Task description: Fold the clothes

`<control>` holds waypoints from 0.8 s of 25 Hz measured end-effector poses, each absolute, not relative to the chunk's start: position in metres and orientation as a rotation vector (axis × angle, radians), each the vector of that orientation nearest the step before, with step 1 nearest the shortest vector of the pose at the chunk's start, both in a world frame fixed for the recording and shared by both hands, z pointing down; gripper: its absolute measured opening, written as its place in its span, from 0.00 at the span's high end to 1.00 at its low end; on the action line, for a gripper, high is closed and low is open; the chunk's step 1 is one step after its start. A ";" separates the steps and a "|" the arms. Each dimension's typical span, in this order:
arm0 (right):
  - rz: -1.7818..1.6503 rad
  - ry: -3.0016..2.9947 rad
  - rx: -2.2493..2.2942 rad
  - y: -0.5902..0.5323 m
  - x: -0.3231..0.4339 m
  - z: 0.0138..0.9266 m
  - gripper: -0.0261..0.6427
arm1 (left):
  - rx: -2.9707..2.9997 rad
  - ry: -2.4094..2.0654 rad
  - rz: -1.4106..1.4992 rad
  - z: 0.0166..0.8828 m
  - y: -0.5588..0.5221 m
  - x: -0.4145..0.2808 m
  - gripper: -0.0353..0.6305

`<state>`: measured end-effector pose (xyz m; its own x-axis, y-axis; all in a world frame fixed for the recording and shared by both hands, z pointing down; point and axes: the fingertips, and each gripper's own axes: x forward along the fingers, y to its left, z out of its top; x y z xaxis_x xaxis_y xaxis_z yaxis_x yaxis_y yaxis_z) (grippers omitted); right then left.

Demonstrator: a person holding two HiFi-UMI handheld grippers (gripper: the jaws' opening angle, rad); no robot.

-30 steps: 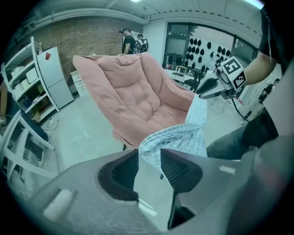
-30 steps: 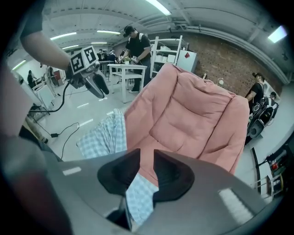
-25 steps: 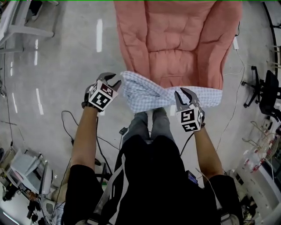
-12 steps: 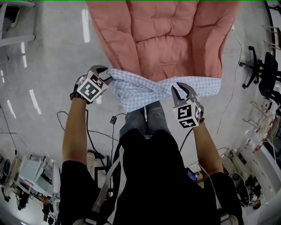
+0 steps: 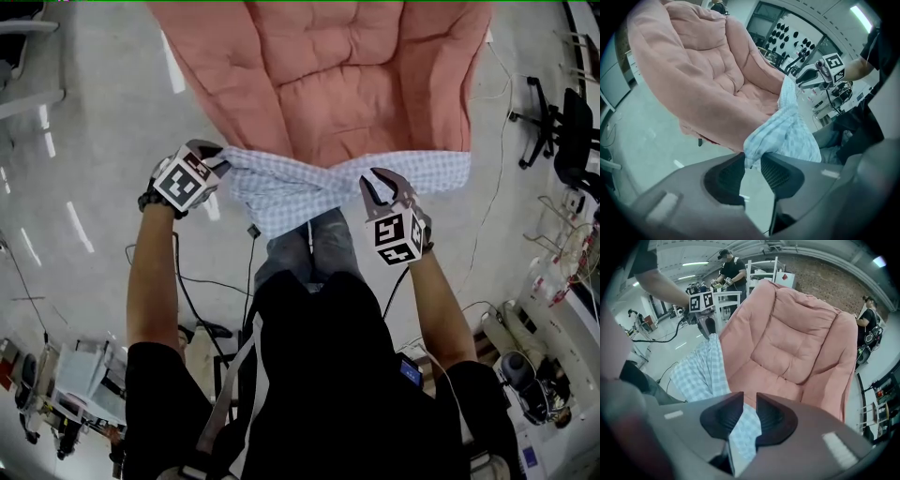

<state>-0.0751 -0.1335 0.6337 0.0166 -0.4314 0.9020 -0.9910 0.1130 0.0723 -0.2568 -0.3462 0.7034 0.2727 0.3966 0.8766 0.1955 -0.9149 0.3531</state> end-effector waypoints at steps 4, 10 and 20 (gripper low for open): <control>0.860 -1.574 1.432 -0.131 -0.082 0.636 0.82 | 2.381 0.559 1.713 0.693 -0.348 -0.261 0.78; 0.898 -1.683 1.326 -0.136 -0.112 0.640 0.80 | 2.487 0.605 1.736 0.645 -0.347 -0.266 0.79; 0.813 -1.716 1.113 -0.164 -0.148 0.657 0.71 | 2.652 0.574 1.730 0.572 -0.354 -0.297 0.79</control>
<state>-0.1478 -0.1641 0.6574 -0.1832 -0.3283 0.9266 -0.9249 0.3770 -0.0493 -0.2969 -0.3537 0.5719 0.3592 0.2528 0.8984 0.3347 -0.9335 0.1288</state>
